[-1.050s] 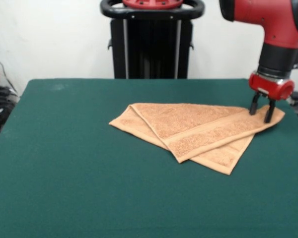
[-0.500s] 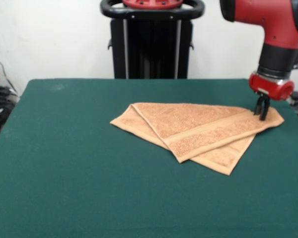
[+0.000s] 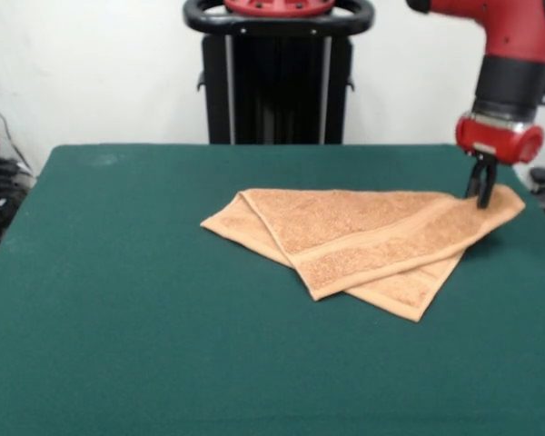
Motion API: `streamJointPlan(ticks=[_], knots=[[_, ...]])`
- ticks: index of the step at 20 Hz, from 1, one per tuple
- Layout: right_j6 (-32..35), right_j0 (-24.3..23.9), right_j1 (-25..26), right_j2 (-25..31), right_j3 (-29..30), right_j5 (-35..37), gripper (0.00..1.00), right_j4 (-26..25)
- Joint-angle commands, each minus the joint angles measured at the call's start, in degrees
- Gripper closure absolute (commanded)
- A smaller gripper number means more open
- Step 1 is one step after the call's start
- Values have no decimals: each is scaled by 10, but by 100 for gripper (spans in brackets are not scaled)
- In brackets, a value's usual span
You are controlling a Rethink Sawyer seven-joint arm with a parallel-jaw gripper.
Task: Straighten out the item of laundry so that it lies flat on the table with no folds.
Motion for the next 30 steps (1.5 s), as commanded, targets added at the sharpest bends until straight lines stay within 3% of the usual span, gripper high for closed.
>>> streamJointPlan(ticks=[1,7,12,16,19,22,30], knots=[[4,15,-74,-87,15,45,100,-33],[36,-8,-44,-94,-5,-55,100,-59],[45,32,26,-155,-18,-104,100,-6],[83,89,114,-199,5,-176,100,123],[103,138,169,-198,28,-232,100,275],[112,151,177,-171,49,-231,100,347],[133,128,141,-126,67,-196,100,316]])
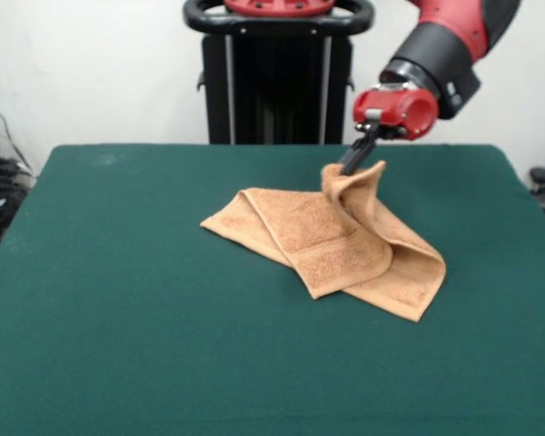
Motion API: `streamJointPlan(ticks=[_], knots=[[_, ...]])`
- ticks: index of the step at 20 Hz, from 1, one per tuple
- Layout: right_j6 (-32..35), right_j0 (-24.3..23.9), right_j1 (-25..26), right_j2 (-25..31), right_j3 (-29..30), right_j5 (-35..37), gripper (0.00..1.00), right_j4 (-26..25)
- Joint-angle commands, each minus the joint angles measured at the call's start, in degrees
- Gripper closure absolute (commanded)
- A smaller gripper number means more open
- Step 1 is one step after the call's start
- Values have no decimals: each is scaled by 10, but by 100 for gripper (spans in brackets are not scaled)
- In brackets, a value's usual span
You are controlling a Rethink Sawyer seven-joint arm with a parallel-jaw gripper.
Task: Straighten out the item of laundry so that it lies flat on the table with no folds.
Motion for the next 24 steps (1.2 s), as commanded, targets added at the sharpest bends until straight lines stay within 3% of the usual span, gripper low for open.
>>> streamJointPlan(ticks=[1,4,9,13,17,20,24], knots=[[126,-5,1,69,53,32,100,31],[116,5,-7,81,59,57,100,47],[145,-64,-78,147,93,117,100,-53],[146,-94,-114,185,112,141,100,-75],[156,-149,-145,243,126,148,100,-133],[182,-229,-173,326,149,149,100,-205],[198,-277,-195,387,167,162,100,-238]])
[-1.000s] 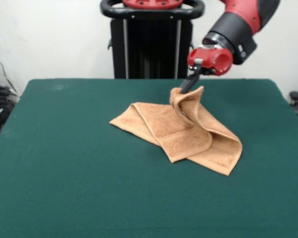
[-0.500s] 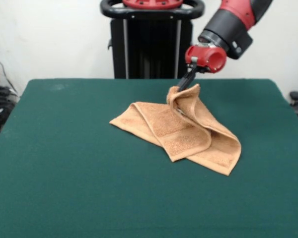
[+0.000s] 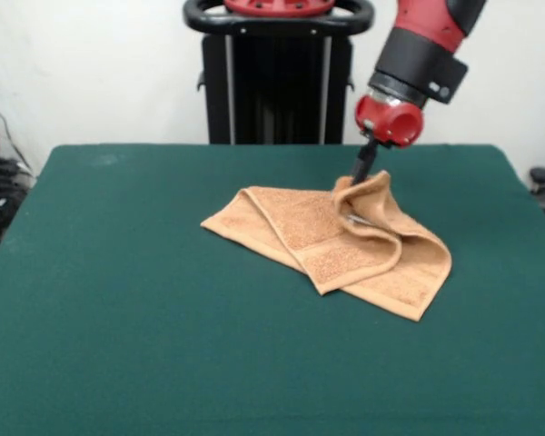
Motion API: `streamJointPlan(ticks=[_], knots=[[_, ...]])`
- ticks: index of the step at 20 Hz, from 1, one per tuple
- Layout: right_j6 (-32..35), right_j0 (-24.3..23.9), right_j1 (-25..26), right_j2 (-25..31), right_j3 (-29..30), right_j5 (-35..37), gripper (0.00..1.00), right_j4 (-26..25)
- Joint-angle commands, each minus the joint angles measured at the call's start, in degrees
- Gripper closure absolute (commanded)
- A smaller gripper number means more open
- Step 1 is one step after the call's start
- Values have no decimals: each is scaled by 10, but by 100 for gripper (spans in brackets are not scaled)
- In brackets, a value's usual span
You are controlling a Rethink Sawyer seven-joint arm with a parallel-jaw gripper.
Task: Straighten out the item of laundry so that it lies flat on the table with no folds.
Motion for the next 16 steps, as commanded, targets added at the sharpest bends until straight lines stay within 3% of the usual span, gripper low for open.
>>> streamJointPlan(ticks=[1,13,16], knots=[[191,-71,-43,208,67,93,100,-76],[184,-131,-72,256,94,79,100,-139],[177,-114,-106,247,103,105,100,-117]])
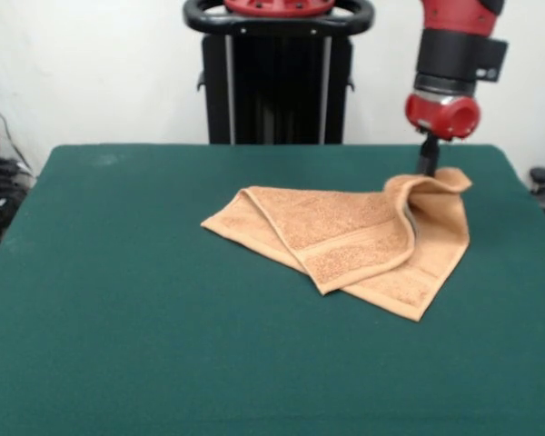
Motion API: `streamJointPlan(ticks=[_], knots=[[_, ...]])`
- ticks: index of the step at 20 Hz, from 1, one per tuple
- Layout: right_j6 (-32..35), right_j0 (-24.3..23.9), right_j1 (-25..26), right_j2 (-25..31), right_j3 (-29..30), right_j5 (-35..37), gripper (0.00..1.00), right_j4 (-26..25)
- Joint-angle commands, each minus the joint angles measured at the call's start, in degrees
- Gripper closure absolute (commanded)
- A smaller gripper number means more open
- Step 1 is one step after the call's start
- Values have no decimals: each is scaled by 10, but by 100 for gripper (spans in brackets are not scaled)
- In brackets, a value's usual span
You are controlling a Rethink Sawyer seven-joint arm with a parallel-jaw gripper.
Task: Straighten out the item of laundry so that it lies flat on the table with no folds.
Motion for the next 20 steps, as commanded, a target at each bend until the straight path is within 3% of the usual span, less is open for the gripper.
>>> streamJointPlan(ticks=[1,5,8,10,15,17,18,20], knots=[[159,-10,-51,98,55,97,100,-3],[154,-33,-60,114,62,95,100,-21],[135,-27,-57,104,56,93,100,-19],[95,-8,-53,68,45,93,100,-16],[108,-32,-38,100,41,86,100,-42],[88,-22,-36,86,32,82,100,-49],[82,-20,-35,81,28,86,0,-54],[77,-26,-35,81,28,91,0,-59]])
